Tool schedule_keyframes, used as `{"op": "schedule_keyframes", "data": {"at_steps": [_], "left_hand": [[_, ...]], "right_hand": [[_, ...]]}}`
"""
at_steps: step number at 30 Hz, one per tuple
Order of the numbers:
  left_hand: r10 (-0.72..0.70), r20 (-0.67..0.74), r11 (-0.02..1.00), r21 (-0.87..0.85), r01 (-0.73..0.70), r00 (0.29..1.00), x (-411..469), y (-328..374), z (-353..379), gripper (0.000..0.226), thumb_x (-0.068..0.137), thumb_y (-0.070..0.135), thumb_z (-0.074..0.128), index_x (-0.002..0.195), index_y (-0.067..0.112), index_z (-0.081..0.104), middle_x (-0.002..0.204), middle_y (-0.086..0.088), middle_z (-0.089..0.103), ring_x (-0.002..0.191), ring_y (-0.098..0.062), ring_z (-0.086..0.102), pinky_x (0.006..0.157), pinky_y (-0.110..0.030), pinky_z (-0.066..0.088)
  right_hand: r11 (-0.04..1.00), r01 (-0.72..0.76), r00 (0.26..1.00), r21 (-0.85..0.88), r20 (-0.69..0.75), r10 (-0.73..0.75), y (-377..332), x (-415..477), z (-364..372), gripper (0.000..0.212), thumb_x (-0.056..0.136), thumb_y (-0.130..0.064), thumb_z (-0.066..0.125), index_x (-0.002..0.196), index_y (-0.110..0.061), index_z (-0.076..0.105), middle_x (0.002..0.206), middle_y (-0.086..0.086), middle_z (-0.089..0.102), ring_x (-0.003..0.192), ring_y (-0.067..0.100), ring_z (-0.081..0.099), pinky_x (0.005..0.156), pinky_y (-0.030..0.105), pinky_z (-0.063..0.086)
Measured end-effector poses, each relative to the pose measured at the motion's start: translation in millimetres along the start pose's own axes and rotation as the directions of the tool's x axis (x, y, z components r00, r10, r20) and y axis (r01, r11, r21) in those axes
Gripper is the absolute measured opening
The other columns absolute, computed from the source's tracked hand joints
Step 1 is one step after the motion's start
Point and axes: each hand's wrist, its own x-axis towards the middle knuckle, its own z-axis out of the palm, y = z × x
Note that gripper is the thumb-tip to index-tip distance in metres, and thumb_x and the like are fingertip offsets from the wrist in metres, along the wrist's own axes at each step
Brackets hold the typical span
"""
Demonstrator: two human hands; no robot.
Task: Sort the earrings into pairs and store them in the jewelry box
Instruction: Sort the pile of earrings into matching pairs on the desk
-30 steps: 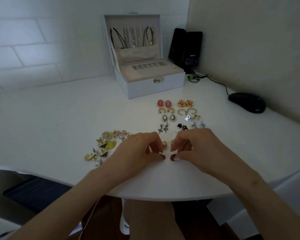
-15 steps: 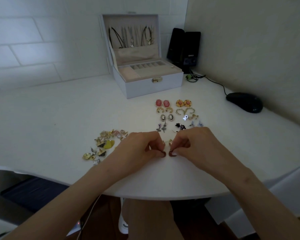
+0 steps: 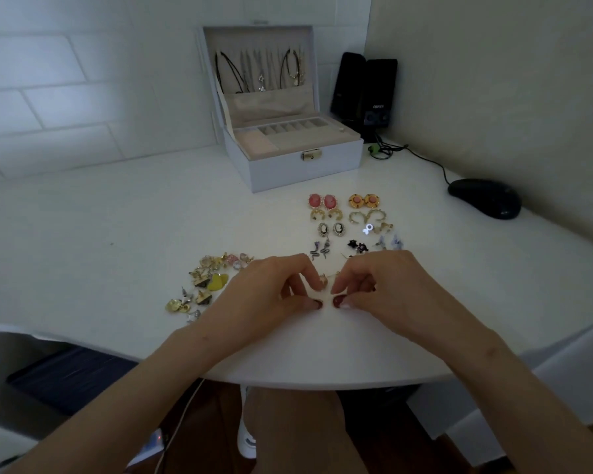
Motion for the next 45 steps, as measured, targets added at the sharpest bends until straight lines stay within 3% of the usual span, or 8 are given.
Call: {"op": "schedule_keyframes", "data": {"at_steps": [2,6,10,15,23,30,38,45], "left_hand": [[0.000,-0.006,1.000,0.010,0.000,1.000,-1.1,-1.9,-1.7,0.008,0.079,0.026,0.070,0.078,0.028,0.063,0.078,0.013,0.064,0.073,-0.004,0.054,0.068,-0.019,0.042],[0.011,-0.005,1.000,0.004,-0.011,1.000,-4.4,-6.2,-4.5,0.024,0.077,0.024,0.073,0.065,0.038,0.056,0.076,0.016,0.064,0.075,-0.004,0.053,0.070,-0.022,0.043],[0.011,0.000,1.000,0.026,-0.011,1.000,-3.9,-7.1,-4.6,0.016,0.079,0.029,0.070,0.077,0.038,0.057,0.077,0.014,0.063,0.074,-0.004,0.054,0.070,-0.028,0.047],[0.030,0.057,0.999,-0.037,-0.028,0.998,-3.3,-6.3,-4.9,0.023,0.086,0.024,0.061,0.104,0.040,0.060,0.081,0.013,0.056,0.074,-0.001,0.050,0.063,-0.010,0.036],[0.031,0.053,0.988,-0.154,-0.022,0.998,-4.0,-3.1,-7.2,0.016,0.083,0.019,0.065,0.083,0.033,0.058,0.077,0.014,0.061,0.070,-0.001,0.052,0.059,-0.007,0.036],[0.027,-0.007,0.996,-0.089,-0.028,1.000,-1.0,0.2,-0.2,0.021,0.079,0.020,0.070,0.076,0.034,0.054,0.076,0.012,0.064,0.074,-0.002,0.052,0.060,-0.009,0.036],[0.018,-0.053,0.989,0.149,-0.010,0.998,-2.2,-7.2,3.5,0.029,0.073,0.039,0.071,0.067,0.041,0.043,0.075,0.022,0.048,0.079,0.005,0.041,0.070,-0.005,0.028],[0.055,-0.038,0.990,0.130,-0.049,0.998,3.2,-0.1,9.1,0.023,0.075,0.040,0.070,0.072,0.038,0.048,0.074,0.021,0.054,0.080,0.001,0.043,0.064,-0.011,0.029]], "right_hand": [[1.000,-0.004,1.000,-0.003,0.002,0.004,0.4,0.3,-0.3,0.015,0.077,-0.008,0.071,0.083,-0.022,0.070,0.075,-0.008,0.064,0.073,0.006,0.059,0.068,0.019,0.047],[1.000,-0.015,1.000,0.010,0.008,0.015,0.7,-0.6,-1.3,0.014,0.077,-0.011,0.072,0.085,-0.022,0.069,0.074,-0.009,0.062,0.071,0.005,0.058,0.066,0.016,0.044],[1.000,-0.011,1.000,0.017,0.022,0.010,-0.6,0.6,-0.5,0.014,0.076,-0.012,0.073,0.086,-0.022,0.069,0.074,-0.010,0.061,0.070,0.002,0.056,0.067,0.016,0.045],[1.000,-0.015,0.999,0.019,0.030,0.014,-0.3,2.0,-0.4,0.016,0.075,-0.013,0.074,0.085,-0.024,0.069,0.072,-0.014,0.057,0.067,-0.001,0.052,0.063,0.010,0.040],[1.000,-0.014,1.000,0.022,0.024,0.014,1.2,1.8,-1.7,0.015,0.076,-0.014,0.074,0.083,-0.024,0.068,0.071,-0.012,0.059,0.066,0.001,0.054,0.060,0.008,0.041],[1.000,-0.007,0.999,-0.001,0.034,0.007,-0.6,1.7,-4.3,0.016,0.076,-0.016,0.074,0.081,-0.028,0.064,0.072,-0.014,0.058,0.067,-0.001,0.053,0.059,0.008,0.039],[1.000,-0.024,0.999,0.007,0.033,0.024,0.4,-0.3,-4.4,0.015,0.077,-0.013,0.072,0.087,-0.023,0.068,0.075,-0.010,0.060,0.069,0.003,0.056,0.062,0.010,0.041],[1.000,-0.005,0.999,-0.004,0.036,0.005,-0.5,1.1,-4.0,0.015,0.077,-0.011,0.072,0.088,-0.020,0.069,0.072,-0.011,0.058,0.068,0.001,0.054,0.066,0.013,0.043]]}}
